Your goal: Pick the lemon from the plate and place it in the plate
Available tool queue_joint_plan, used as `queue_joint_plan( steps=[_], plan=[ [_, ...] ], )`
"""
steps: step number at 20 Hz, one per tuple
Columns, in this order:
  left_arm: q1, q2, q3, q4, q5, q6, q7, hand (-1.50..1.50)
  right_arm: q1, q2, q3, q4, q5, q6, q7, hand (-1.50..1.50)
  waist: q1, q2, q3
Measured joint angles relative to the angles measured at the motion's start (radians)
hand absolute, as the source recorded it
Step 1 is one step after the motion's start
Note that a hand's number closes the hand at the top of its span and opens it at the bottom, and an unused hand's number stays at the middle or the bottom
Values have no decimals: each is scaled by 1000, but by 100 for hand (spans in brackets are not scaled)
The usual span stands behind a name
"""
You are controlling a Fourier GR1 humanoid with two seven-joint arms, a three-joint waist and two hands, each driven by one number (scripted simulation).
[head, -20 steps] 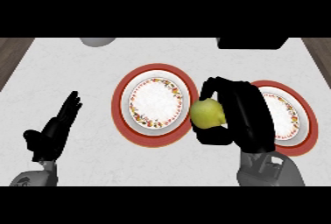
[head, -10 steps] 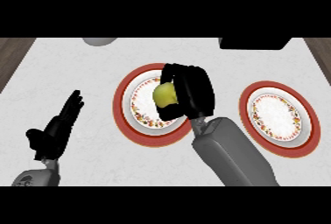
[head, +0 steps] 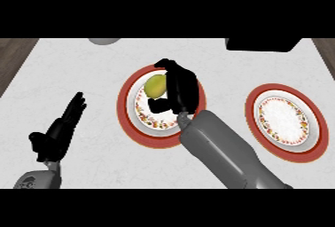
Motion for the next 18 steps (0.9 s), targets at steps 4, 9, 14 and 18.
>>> queue_joint_plan(
  steps=[4,9,14,18],
  plan=[
    [-12,-2,5,13,3,-8,-2,0,-70,0,41,112,-141,-86,-2,-150,3,1,0],
    [4,-6,3,-21,-2,-1,19,0,-51,0,-2,118,-260,-227,-112,-150,-3,0,1],
    [-4,-2,20,-13,3,4,29,0,21,-7,-107,32,-397,-279,-270,-150,-22,-2,2],
    [8,0,27,-28,6,4,39,0,155,-43,-195,-73,-531,-228,-450,-150,-33,-4,2]
  ],
)
